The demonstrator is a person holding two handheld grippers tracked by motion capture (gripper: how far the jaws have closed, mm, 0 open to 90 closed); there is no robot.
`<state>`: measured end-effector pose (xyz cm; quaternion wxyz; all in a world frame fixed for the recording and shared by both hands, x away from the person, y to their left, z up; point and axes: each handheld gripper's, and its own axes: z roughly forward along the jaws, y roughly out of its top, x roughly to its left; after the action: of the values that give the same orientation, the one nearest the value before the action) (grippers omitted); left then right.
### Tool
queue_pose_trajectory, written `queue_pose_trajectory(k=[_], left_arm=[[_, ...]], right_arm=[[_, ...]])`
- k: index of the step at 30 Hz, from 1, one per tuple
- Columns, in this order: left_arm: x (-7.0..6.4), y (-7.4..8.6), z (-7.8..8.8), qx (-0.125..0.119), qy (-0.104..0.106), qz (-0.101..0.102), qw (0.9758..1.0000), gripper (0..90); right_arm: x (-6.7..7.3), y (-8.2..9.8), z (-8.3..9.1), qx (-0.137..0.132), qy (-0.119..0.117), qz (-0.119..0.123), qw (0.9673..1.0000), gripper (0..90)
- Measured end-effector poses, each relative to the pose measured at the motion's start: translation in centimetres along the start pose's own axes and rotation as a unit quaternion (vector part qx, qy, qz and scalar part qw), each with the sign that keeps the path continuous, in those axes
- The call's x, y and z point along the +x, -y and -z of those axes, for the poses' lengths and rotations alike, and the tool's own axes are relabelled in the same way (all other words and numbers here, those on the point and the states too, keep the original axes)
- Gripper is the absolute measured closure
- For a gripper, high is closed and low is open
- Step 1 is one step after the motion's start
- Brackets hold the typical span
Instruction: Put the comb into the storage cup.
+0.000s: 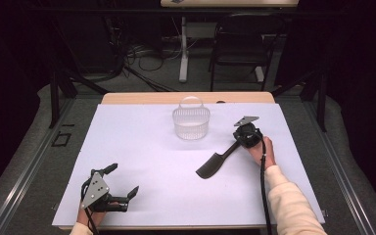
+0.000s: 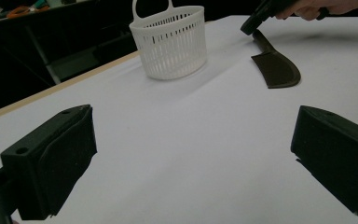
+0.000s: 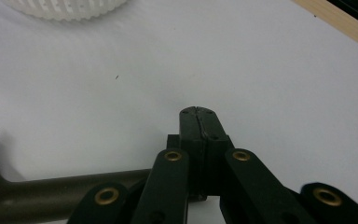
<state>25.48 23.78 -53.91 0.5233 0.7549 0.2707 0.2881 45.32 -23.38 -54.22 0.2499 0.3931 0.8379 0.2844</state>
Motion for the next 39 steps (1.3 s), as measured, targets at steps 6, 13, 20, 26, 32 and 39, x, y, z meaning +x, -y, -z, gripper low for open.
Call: queue_pose_trajectory(k=[6,13,20,26,32,39], left_arm=[[0.01,-0.01,0.03,-0.001,0.001,-0.002,1.0000,0.3],[-0.02,0.03,-0.07,0.002,0.003,0.001,1.0000,0.2],[-0.03,0.02,-0.07,0.003,0.003,0.000,1.0000,0.3],[-0.03,0.02,-0.07,0.003,0.004,-0.001,1.0000,0.3],[-0.03,0.02,-0.02,0.003,0.003,0.000,1.0000,0.3],[-0.04,0.00,-0.04,0.004,0.003,-0.002,1.0000,0.2]], right_arm=[[-0.18,0.27,-0.20,0.008,-0.004,-0.002,1.0000,90.0],[-0.18,0.28,-0.05,0.016,-0.007,0.007,0.9998,90.0],[-0.40,0.50,0.16,0.016,-0.010,0.005,0.9998,90.0],[-0.34,0.52,0.15,0.020,-0.009,0.008,0.9997,90.0],[-0.28,0.52,0.11,0.026,-0.013,0.012,0.9995,90.0],[-0.30,0.50,0.39,0.032,-0.013,0.016,0.9993,90.0]])
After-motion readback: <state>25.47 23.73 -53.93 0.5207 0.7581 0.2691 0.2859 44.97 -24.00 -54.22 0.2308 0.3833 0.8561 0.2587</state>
